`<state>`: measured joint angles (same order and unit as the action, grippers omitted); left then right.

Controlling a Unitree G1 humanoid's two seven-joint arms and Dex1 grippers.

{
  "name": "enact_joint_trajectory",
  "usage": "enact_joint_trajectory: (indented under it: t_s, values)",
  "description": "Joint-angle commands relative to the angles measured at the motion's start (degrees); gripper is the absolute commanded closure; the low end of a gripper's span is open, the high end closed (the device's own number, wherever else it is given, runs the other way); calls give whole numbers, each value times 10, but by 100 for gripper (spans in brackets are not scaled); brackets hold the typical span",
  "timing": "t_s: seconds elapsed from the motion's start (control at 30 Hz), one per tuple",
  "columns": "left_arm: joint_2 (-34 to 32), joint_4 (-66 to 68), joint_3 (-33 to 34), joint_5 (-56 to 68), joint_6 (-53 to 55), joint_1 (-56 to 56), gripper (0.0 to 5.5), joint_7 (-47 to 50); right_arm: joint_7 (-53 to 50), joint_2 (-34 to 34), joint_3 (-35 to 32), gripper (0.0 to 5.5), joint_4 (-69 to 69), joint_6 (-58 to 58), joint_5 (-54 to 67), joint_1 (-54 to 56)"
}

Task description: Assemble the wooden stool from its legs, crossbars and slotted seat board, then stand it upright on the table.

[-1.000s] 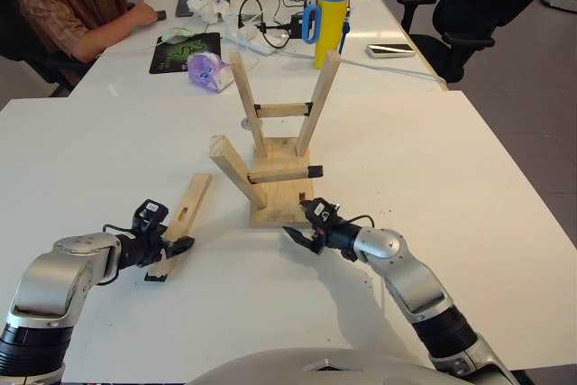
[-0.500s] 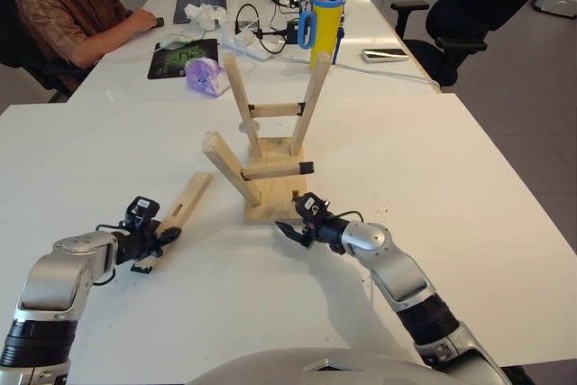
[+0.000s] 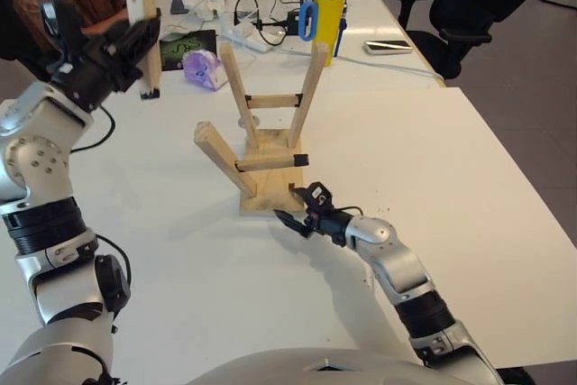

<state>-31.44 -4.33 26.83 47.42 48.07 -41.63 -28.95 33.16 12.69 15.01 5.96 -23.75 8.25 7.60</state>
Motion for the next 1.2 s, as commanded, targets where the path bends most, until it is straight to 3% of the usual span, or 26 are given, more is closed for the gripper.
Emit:
enact_joint_trajectory:
  t_s: [0.03,0.17,0.33,0.47,0.6,0.7,1.0,1.2]
  values:
    - [41,-54,-2,112,58,-78,344,59,17,31,-90,189,106,-96,104,-62]
    - [123,-98,-45,172,55,-92,344,127,75,117,-167,189,118,-205,196,-29]
    - [199,-123,-155,146,45,-43,344,146,120,173,-267,189,80,-291,317,76]
    - [189,-120,-263,88,26,23,344,57,184,226,-319,189,84,-366,440,124]
    - [180,-93,-324,40,-2,63,344,-28,208,262,-346,189,61,-409,512,161]
    - [166,-84,-340,20,-11,78,344,-74,211,276,-360,189,30,-432,548,184]
    - [133,-113,-345,43,25,115,344,-146,171,277,-400,69,-76,-498,638,239]
    - [116,-127,-342,66,60,120,344,-165,178,293,-396,94,-88,-516,668,255]
